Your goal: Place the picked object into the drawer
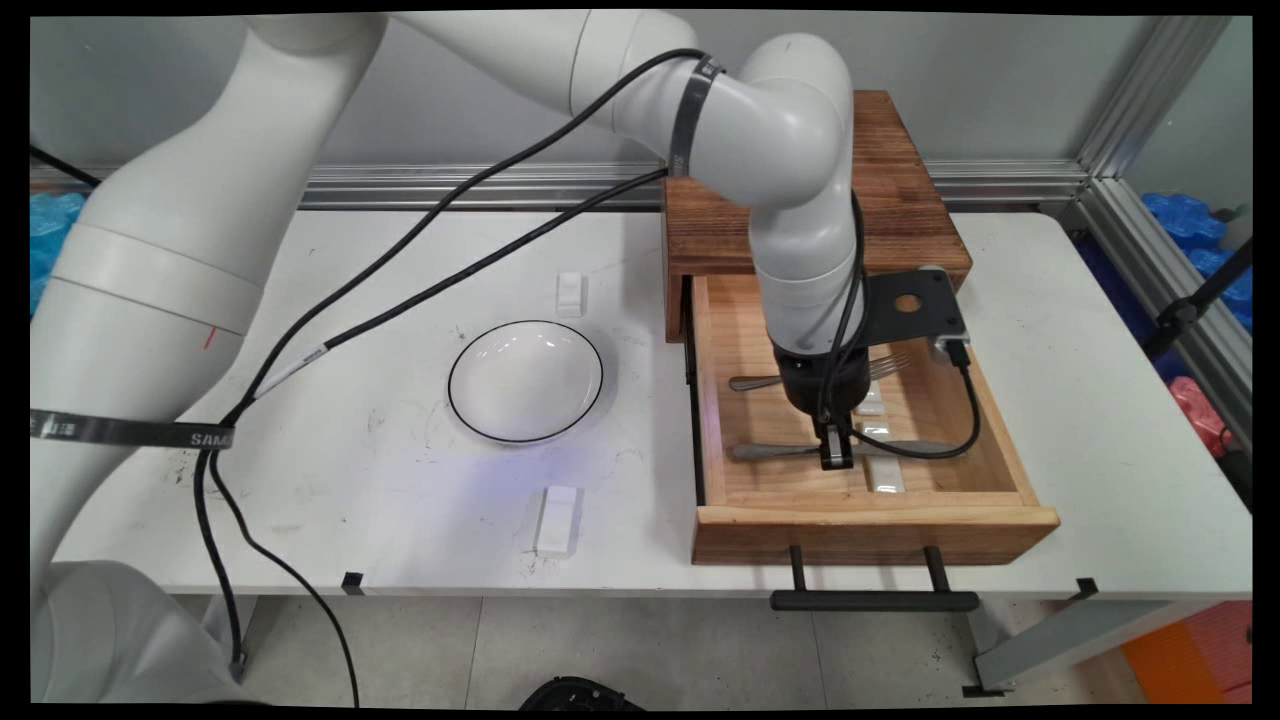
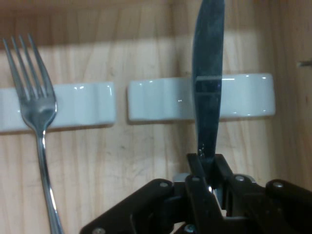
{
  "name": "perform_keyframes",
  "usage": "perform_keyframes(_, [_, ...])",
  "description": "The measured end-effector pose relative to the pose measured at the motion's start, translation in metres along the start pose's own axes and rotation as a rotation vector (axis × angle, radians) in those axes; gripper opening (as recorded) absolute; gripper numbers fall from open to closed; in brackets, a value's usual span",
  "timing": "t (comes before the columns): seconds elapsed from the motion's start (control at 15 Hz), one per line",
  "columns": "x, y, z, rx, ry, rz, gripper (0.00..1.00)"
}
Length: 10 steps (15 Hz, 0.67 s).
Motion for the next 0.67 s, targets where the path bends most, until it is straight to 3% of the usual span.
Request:
perform_keyframes(0.07, [0.0003,-0.0004,0.0005,0.001,0.001,-0.002,0.00])
perform_keyframes(0.13, [0.0006,-0.0010,0.0008,0.002,0.003,-0.004,1.00])
perform_keyframes(0.67, [0.0065,-0.0077,-0.0039,0.014,0.030,-0.019,1.00])
